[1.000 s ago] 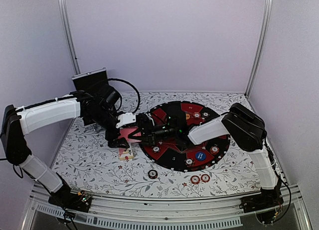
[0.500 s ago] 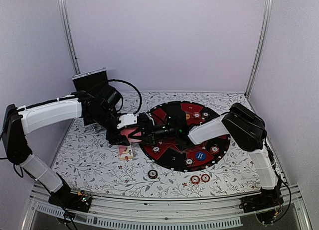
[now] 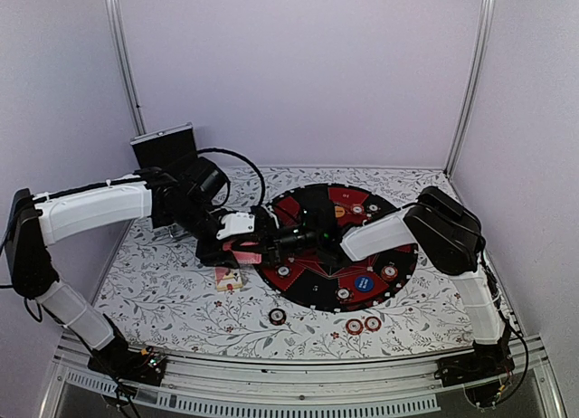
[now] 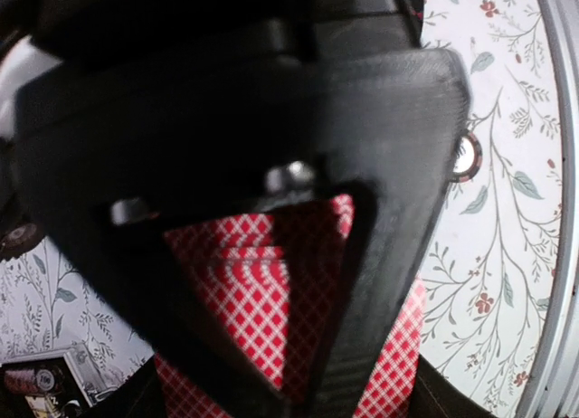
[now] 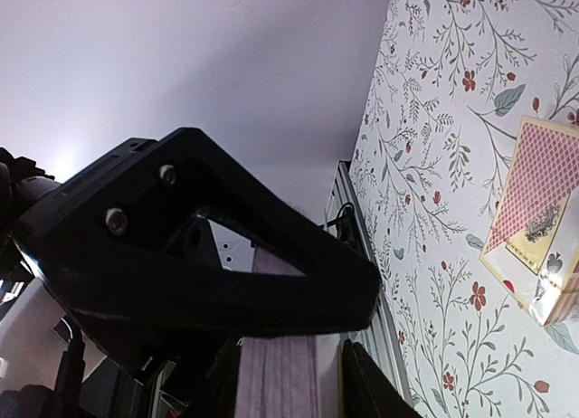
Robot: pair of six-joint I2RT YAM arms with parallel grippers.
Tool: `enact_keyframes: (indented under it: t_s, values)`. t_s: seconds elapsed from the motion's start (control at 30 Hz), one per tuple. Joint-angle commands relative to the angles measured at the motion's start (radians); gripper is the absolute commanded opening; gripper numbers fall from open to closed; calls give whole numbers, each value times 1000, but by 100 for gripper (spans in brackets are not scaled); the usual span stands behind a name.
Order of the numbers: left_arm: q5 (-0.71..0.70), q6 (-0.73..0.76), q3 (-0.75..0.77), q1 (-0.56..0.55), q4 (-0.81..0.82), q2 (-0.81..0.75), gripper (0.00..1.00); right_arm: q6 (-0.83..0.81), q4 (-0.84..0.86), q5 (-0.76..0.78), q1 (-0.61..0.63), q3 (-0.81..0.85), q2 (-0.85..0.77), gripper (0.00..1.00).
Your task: Distribute texas hold em gaming equipment
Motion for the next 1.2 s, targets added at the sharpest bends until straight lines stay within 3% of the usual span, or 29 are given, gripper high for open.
enact_keyframes:
  t_s: [0.0,0.17,0.5,0.67,1.0,1.17]
  values:
    - [17,18,30,-20,9,21,51,-5,-9,-1,4,47,-14,38]
    - [15,16,45,-21,-10,34,50,12,9,0,4,44,0,37]
    - [-1,26,77,-20,-30,36,48,24,15,33,-6,-23,9,26]
    - [7,24,99,-21,-53,39,42,19,-7,54,-11,-42,2,20]
    - [12,-15,106,-20,-51,29,39,-26,-34,61,-10,-56,-20,18]
    - [11,-19,102,-18,-50,29,47,-7,57,35,-8,-59,-29,1]
